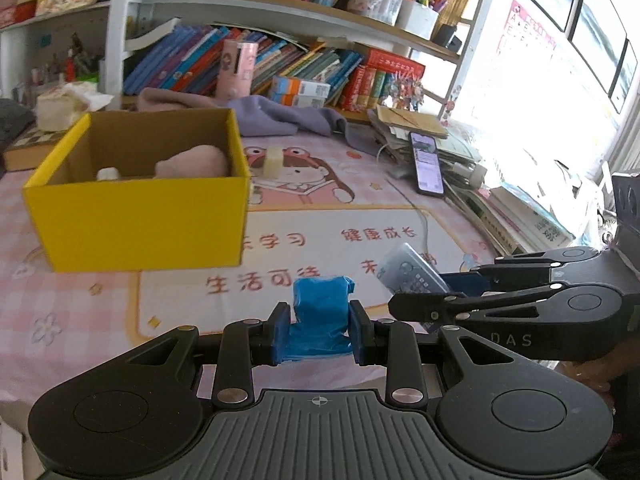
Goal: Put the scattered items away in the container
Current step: 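Lift the blue item and white bottle and carry both toward the yellow box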
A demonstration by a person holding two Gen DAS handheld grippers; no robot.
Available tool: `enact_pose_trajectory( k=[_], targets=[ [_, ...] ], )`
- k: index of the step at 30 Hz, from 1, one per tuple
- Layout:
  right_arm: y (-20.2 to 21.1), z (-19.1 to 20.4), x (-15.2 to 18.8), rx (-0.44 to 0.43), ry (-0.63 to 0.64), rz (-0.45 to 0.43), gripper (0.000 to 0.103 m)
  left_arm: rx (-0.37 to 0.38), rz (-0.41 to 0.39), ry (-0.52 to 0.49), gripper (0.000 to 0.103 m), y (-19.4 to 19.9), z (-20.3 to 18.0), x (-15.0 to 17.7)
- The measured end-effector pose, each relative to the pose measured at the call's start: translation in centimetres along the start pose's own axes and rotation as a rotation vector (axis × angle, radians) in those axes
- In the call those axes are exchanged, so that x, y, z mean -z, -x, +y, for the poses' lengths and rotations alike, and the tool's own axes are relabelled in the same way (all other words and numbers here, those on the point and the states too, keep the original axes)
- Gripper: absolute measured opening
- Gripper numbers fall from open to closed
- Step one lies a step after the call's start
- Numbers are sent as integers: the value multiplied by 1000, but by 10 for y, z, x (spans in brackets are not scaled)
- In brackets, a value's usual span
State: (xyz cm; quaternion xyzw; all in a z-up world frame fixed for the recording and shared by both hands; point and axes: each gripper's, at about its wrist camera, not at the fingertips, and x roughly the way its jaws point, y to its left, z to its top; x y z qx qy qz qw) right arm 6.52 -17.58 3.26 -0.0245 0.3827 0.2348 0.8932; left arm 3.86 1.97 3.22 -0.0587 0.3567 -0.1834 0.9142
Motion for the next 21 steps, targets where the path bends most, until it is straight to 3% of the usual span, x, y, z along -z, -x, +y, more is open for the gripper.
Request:
enact_pose_trajectory(
  k=[9, 21],
  targets=[
    [2, 38, 6, -40, 63, -1, 30, -40, -27, 54, 29, 24, 20, 16],
    [1, 61, 7, -68, 112, 14, 30, -35, -47, 62, 29, 34, 28, 21]
  ],
)
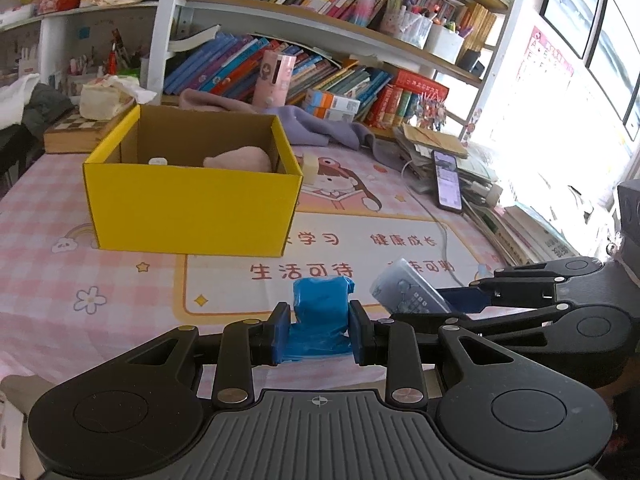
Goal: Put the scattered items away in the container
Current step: 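Lift the blue item and white bottle and carry both toward the yellow box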
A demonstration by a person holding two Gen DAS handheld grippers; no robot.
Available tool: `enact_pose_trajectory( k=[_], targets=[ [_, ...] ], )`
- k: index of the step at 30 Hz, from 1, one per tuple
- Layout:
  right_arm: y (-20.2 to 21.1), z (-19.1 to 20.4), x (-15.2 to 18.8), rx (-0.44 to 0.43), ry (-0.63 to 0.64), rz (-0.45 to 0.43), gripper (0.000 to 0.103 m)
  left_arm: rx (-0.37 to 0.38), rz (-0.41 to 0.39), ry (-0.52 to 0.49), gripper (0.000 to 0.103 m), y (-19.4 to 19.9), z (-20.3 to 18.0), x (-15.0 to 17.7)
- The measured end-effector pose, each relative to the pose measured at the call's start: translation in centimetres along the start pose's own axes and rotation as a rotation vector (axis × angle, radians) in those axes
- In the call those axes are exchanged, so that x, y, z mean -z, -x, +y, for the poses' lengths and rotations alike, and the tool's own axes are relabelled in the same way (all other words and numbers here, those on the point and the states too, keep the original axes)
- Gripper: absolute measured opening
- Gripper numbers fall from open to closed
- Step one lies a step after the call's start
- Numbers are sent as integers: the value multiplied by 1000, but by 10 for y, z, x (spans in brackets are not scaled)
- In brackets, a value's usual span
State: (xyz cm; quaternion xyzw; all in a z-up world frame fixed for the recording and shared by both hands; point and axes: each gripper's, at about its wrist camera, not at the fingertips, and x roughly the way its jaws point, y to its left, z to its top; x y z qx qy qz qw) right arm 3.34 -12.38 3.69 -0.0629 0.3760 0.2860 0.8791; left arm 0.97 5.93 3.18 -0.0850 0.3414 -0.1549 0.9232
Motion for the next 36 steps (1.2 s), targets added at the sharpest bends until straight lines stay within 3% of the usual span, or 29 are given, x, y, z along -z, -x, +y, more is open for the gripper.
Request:
enact_pose_trajectory(
  k=[22, 30, 36],
  targets=[
    [-25, 45, -21, -122, 105, 5, 30, -124, -43, 93, 29, 33, 39, 6],
    [-31, 30, -43, -106, 105, -33, 30, -120, -86, 78, 29, 19, 42, -21],
    [-44, 4, -86, -102, 74, -113, 30, -140, -138, 34, 29, -4, 47, -67]
  ],
)
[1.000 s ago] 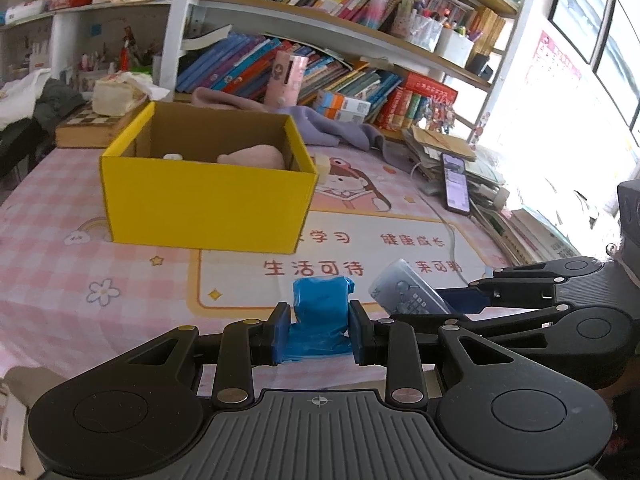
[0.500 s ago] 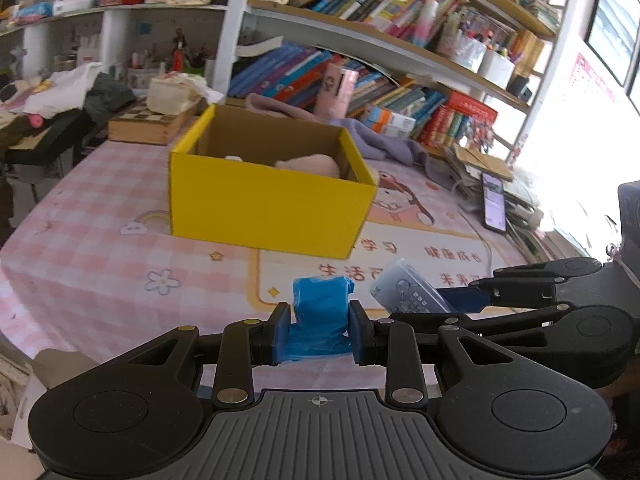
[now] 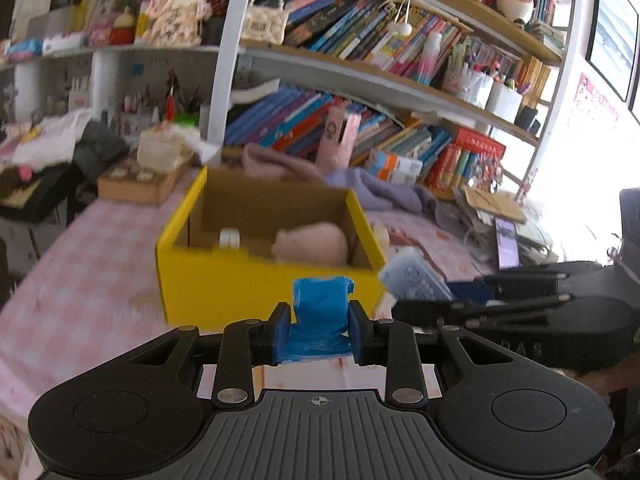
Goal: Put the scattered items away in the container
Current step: 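Lift the blue item and white bottle and carry both toward the yellow box, then lower both items into the yellow box and open both tools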
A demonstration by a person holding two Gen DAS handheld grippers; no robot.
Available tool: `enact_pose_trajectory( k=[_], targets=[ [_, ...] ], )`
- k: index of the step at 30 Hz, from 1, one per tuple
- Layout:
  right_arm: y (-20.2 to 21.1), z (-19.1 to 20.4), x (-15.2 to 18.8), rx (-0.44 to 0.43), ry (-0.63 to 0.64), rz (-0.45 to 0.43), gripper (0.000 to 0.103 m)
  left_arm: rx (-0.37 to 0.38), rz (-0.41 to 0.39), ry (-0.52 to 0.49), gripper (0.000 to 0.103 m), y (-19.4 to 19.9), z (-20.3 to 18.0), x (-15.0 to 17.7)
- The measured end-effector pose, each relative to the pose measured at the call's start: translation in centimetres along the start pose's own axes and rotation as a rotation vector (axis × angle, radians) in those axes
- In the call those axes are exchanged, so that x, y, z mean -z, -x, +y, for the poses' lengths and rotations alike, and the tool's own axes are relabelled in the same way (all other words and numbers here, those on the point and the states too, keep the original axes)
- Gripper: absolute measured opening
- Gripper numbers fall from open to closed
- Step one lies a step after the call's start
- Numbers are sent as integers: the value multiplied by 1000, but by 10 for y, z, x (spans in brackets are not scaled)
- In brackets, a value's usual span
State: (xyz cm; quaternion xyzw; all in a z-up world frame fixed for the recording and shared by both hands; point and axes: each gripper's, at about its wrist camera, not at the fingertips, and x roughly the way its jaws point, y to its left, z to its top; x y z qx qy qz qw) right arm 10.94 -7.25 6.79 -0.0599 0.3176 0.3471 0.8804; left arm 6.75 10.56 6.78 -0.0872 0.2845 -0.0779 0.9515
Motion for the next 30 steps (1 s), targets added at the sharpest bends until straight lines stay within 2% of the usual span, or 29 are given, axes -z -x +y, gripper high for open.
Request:
enact_pose_trajectory(
  k=[6, 10, 17, 20, 25, 30],
  targets=[
    [-25, -40, -61, 21, 29, -127, 30, -29, -22, -52, 29, -50, -2, -42],
    [-59, -65, -97, 29, 101, -136, 30, -41, -2, -59, 29, -90, -1, -60],
    [-140, -84, -141, 33, 397, -66, 30, -79, 111, -95, 29, -154, -5, -64],
    [-174, -86, -150, -25, 481, 7, 30, -93, 153, -87, 29, -168, -2, -61],
    [-231, -75, -143, -70, 630, 185, 30, -113, 225, -74, 29, -187, 3, -55],
    [-264, -68, -128, -88, 694, 273, 30, -111, 274, -52, 29, -197, 3, -47]
  ],
)
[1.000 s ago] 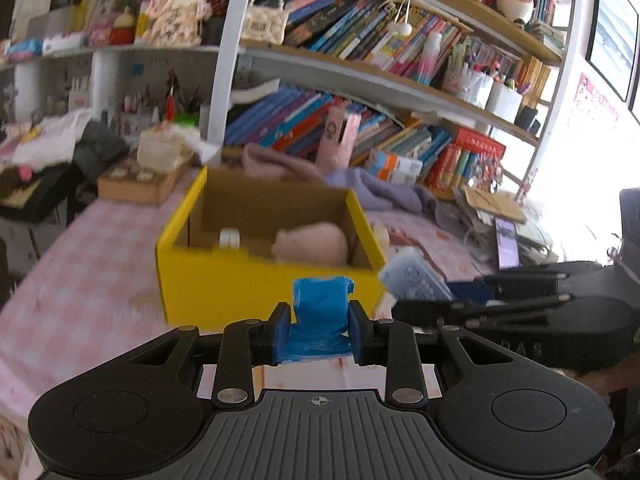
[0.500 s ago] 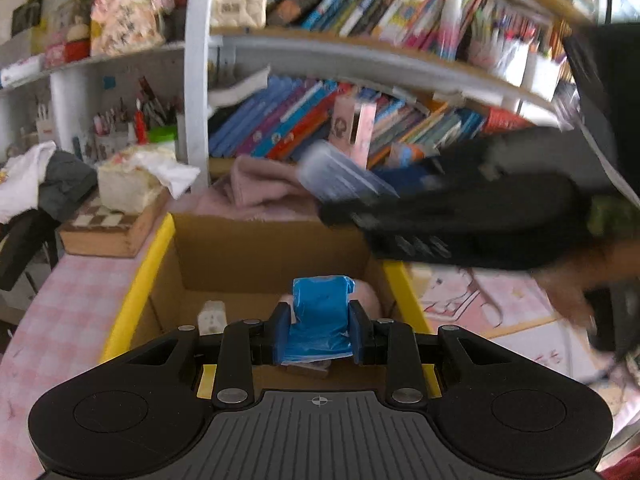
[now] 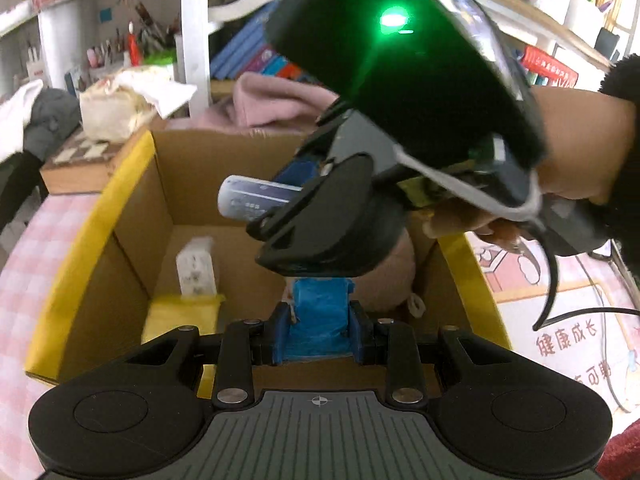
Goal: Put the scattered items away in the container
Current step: 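Lower both items into the yellow box and open both tools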
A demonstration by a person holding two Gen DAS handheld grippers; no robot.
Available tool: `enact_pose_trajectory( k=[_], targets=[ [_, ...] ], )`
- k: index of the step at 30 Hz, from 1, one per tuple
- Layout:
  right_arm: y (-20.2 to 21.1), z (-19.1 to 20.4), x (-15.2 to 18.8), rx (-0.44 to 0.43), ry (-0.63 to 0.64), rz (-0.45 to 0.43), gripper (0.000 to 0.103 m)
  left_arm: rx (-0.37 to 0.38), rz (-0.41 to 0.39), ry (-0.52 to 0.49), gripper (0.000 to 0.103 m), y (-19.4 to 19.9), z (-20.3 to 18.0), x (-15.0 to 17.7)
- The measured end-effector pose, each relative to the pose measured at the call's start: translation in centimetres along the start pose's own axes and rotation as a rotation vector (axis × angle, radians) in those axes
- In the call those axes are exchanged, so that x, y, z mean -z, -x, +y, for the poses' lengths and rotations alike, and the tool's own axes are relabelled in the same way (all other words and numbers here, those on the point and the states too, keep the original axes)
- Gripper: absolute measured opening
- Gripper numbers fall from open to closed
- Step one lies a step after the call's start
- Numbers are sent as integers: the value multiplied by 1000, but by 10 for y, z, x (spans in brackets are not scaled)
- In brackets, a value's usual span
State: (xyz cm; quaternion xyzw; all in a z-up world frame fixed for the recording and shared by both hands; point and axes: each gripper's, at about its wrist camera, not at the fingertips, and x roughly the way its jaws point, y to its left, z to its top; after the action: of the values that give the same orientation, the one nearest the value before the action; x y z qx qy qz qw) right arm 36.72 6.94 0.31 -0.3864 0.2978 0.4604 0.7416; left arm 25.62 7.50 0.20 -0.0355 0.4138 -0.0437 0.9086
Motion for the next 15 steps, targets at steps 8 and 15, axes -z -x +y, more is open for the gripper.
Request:
enact_pose_trajectory(
  k=[8, 15],
  targets=[
    [-1, 0, 9, 16, -56, -32, 33, -58, -16, -22, 50, 1, -5, 3],
    [39, 1, 11, 45, -156, -135, 44, -72, -98, -47, 78, 28, -10, 8]
  ],
)
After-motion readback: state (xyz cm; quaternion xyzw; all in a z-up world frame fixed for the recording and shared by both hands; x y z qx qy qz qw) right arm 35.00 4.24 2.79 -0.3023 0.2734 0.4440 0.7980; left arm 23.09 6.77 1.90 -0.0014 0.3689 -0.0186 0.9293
